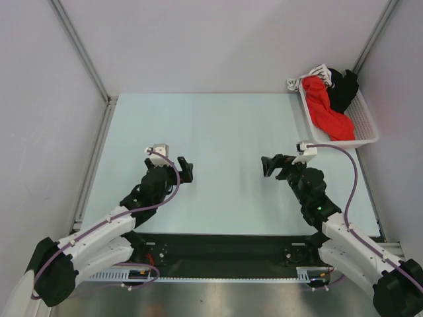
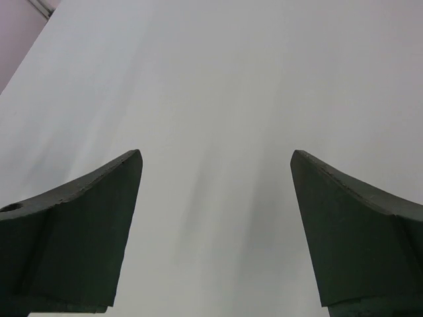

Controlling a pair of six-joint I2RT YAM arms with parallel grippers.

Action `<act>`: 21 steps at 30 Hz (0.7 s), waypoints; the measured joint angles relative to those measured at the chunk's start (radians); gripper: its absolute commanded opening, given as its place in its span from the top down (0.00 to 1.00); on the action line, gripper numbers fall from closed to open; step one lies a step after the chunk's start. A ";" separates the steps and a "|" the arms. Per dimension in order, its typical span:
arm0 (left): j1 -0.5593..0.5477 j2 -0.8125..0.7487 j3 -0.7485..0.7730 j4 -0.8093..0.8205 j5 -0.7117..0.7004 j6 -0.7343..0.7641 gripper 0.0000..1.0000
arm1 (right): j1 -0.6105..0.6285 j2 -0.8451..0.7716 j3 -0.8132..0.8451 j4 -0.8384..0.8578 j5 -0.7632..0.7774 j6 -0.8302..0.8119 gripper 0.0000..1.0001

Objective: Fold and stack the tank tops
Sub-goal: Grab the tank top from the pile

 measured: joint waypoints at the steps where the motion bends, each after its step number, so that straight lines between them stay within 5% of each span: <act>1: 0.000 0.000 0.000 0.000 0.000 0.000 0.00 | 0.000 0.000 0.000 -0.001 0.007 0.003 0.00; 8: 0.000 -0.001 0.000 -0.001 0.000 0.000 0.00 | -0.034 0.076 0.076 -0.121 0.065 0.040 0.02; 16: 0.000 -0.002 0.000 -0.001 0.003 0.000 0.00 | -0.540 0.217 0.380 -0.267 -0.234 0.162 0.05; 21: 0.000 0.000 0.000 -0.001 0.010 0.000 0.00 | -0.643 0.465 0.616 -0.351 -0.289 0.209 0.08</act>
